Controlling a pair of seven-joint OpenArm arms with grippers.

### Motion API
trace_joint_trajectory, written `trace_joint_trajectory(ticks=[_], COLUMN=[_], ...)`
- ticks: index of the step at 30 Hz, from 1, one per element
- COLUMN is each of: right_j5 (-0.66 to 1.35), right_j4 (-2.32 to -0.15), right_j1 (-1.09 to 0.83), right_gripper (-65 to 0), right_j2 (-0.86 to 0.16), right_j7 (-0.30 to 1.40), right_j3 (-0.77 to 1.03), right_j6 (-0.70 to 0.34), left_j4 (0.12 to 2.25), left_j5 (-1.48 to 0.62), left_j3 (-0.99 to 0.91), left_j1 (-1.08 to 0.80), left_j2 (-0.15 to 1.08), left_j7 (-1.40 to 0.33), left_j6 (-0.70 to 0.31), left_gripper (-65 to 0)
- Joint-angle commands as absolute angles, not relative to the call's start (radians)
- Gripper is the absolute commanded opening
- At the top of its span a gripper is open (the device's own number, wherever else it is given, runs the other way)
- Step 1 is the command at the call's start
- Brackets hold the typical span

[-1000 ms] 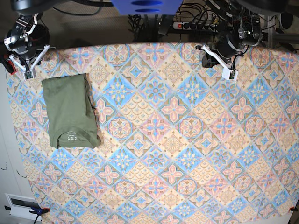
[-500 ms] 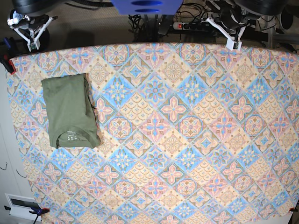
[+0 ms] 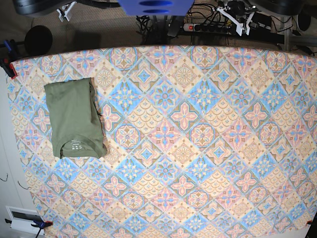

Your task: Layout the t-shirt on the table in an organized manner, then fold the t-shirt properly

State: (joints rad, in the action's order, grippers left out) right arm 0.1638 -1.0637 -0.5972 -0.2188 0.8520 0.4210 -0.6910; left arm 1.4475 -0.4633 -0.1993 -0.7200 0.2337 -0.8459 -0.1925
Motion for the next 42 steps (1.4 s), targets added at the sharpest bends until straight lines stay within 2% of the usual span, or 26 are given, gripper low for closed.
trace_joint_trajectory(ticks=[1,5,12,17,24,28,30,36,42], right_j5=[0.186,0.157,-0.091,-0.096,-0.097,-0.097,-0.097,-0.097,-0.096], right_j4=[-1.036,-0.811,-0.478,-0.337,-0.240,-0.199,-0.194,-0.194,-0.194], right_j1=[-0.547,-0.456,-0.318,-0.298,-0.248,-0.229,-0.217,-0.200,-0.199], right_gripper=[-59.1,-59.1,-59.1,-59.1,-59.1,-59.0,-58.8,-58.7,-58.7], right_j2=[-0.237,-0.239,-0.239,-0.239,-0.232,-0.216,-0.171,-0.101,-0.093], right_j7=[0.802,0.679,0.380,0.213,0.137,0.102,0.099,0.101,0.107], right_j3=[0.415,0.403,0.410,0.403,0.401,0.401,0.401,0.401,0.407], right_j6=[-0.698,-0.698,-0.698,-0.698,-0.698,-0.690,-0.615,-0.478,-0.466], left_j4=[1.409,1.245,0.897,0.671,0.374,0.331,0.329,0.331,0.328], left_j5=[-0.464,-0.463,-0.463,-0.463,-0.464,-0.464,-0.464,-0.464,-0.466], left_j3=[-0.188,-0.116,0.012,0.166,0.344,0.389,0.421,0.460,0.458], left_j1=[-0.717,-0.656,-0.476,-0.372,-0.236,-0.206,-0.194,-0.165,-0.128], left_j2=[0.239,0.239,0.243,0.240,0.189,0.174,0.171,0.168,0.145], left_j7=[-0.852,-0.723,-0.572,-0.384,-0.200,-0.133,-0.128,-0.127,-0.130], left_j6=[-0.196,-0.196,-0.194,-0.193,-0.191,-0.191,-0.191,-0.191,-0.189], left_gripper=[-65.0,-65.0,-65.0,-65.0,-65.0,-65.0,-65.0,-65.0,-65.0])
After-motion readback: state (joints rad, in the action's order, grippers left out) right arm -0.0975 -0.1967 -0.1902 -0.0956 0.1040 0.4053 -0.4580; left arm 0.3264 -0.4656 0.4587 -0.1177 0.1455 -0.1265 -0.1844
